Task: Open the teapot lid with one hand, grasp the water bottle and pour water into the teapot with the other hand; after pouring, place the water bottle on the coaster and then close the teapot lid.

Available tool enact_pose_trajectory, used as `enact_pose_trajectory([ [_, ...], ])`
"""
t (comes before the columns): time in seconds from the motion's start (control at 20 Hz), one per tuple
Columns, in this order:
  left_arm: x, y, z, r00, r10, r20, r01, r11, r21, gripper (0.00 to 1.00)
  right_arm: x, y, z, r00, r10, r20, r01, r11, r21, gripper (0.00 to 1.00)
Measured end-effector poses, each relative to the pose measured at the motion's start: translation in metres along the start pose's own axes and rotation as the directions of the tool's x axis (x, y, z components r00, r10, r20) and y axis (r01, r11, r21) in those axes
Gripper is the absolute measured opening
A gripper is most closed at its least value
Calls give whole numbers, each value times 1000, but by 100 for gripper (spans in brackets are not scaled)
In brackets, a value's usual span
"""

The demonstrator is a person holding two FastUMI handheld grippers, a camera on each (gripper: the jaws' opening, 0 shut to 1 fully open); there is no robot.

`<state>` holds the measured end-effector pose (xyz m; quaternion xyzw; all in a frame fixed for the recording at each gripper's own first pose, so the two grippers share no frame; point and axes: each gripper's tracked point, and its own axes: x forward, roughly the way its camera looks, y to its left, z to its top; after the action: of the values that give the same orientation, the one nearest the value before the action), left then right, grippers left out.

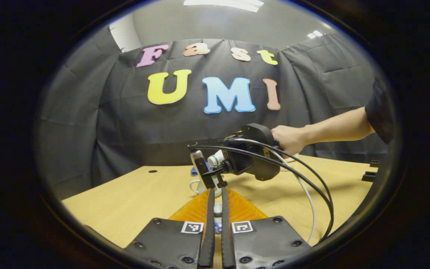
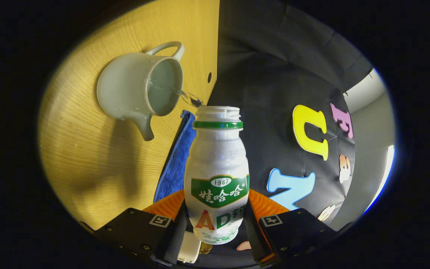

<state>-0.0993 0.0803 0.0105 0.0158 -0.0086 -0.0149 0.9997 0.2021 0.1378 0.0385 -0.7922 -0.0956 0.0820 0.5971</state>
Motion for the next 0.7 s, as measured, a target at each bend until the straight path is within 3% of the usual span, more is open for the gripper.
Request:
enact_pose_trajectory([
  [0.15, 1, -2, 0, 1000, -2, -3, 2, 1000, 4, 18, 0, -2, -1, 1000, -7, 4, 7, 1000, -18, 72],
  [0.25, 0, -3, 0, 1000, 0, -3, 0, 1000, 10, 14, -1, -5, 0, 1000, -14, 9, 15, 999, -31, 72],
  [0.4, 0, -1, 2, 1000, 1, 1, -1, 1000, 9, 18, -1, -10, -1, 1000, -23, 13, 23, 999, -47, 72],
  [0.7, -1, 0, 1, 1000, 3, -1, -3, 1000, 13, 14, -2, -17, 1, 999, -38, 23, 40, 996, -81, 72],
])
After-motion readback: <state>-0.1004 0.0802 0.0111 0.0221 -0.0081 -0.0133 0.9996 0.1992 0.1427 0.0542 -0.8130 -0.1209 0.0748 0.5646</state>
